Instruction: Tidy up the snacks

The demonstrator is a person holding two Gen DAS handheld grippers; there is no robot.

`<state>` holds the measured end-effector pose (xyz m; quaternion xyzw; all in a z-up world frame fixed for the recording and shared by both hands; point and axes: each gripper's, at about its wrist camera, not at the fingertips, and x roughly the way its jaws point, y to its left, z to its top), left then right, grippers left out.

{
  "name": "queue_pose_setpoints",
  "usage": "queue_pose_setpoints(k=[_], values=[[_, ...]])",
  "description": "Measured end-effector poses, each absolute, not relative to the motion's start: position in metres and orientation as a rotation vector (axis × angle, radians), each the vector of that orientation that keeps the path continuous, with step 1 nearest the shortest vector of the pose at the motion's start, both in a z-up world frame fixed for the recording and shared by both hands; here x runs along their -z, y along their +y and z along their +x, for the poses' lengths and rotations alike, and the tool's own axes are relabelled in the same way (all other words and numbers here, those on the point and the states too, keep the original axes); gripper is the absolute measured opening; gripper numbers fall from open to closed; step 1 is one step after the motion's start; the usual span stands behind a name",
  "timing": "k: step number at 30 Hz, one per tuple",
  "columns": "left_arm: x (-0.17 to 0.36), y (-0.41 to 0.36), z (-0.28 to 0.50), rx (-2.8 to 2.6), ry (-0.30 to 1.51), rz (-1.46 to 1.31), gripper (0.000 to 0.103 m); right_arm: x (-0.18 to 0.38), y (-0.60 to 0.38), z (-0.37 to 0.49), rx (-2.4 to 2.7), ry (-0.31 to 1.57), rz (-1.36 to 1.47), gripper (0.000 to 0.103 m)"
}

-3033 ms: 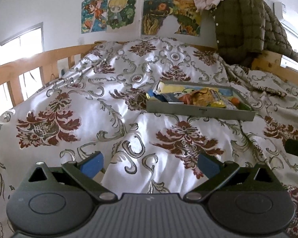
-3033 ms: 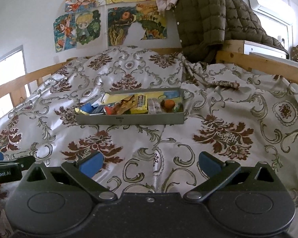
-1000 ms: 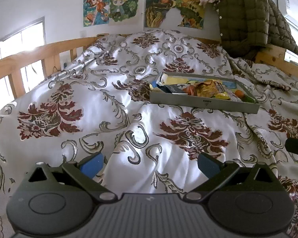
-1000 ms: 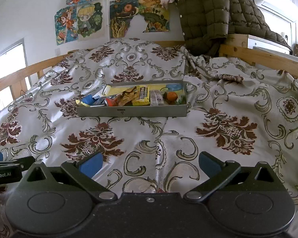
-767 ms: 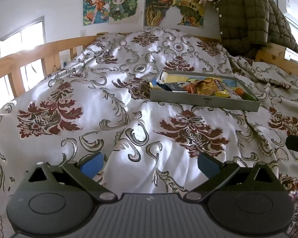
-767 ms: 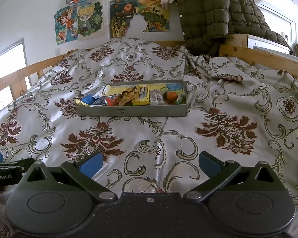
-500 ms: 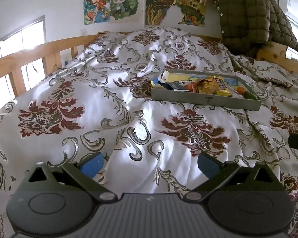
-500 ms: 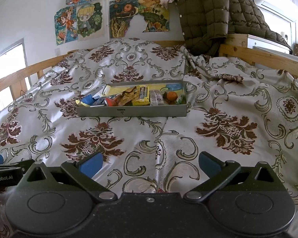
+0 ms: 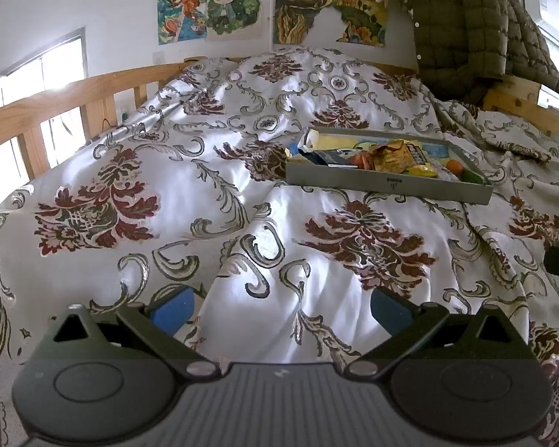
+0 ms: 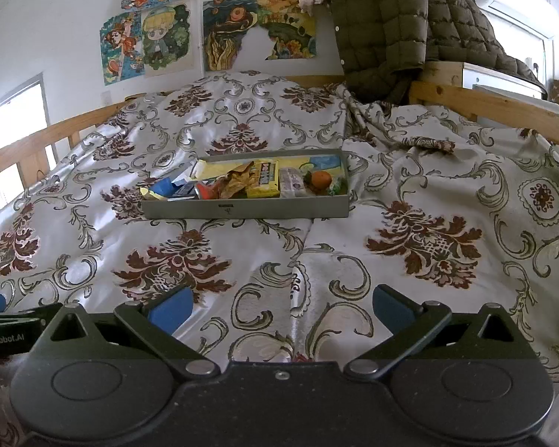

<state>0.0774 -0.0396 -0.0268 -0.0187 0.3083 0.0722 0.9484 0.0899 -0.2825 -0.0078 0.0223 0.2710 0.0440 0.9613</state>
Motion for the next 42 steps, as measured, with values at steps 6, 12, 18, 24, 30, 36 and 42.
queue_pose_setpoints(k=[6,12,18,24,30,36,42], values=[[0.0273,-0.0398,0.0764,-0.151,0.629,-0.038,0.103,0.0076,-0.2823,0.0898,-0.089,0.550,0.046,0.102],[0.0263,-0.0380,0.0773,-0.178,0.642,-0.050,0.103,0.0073,-0.2822,0.0901,-0.089,0.551,0.046,0.102],[0.0272,-0.0384,0.0815,-0.177,0.686,-0.046,0.103,0.0075,-0.2821,0.0899,-0.089,0.551,0.045,0.102],[0.0301,-0.0412,0.0813,-0.176,0.705,-0.016,0.103,0.0073,-0.2823,0.0901,-0.090,0.551,0.045,0.102],[0.0319,-0.0430,0.0817,-0.165,0.714,0.002,0.103,0.0072,-0.2823,0.0902,-0.089,0.552,0.045,0.102],[0.0330,-0.0426,0.0825,-0.167,0.720,0.007,0.103,0.0070,-0.2824,0.0903,-0.090,0.553,0.044,0.102],[0.0345,-0.0411,0.0828,-0.169,0.727,0.006,0.103,0.0067,-0.2822,0.0912,-0.090,0.555,0.044,0.102]])
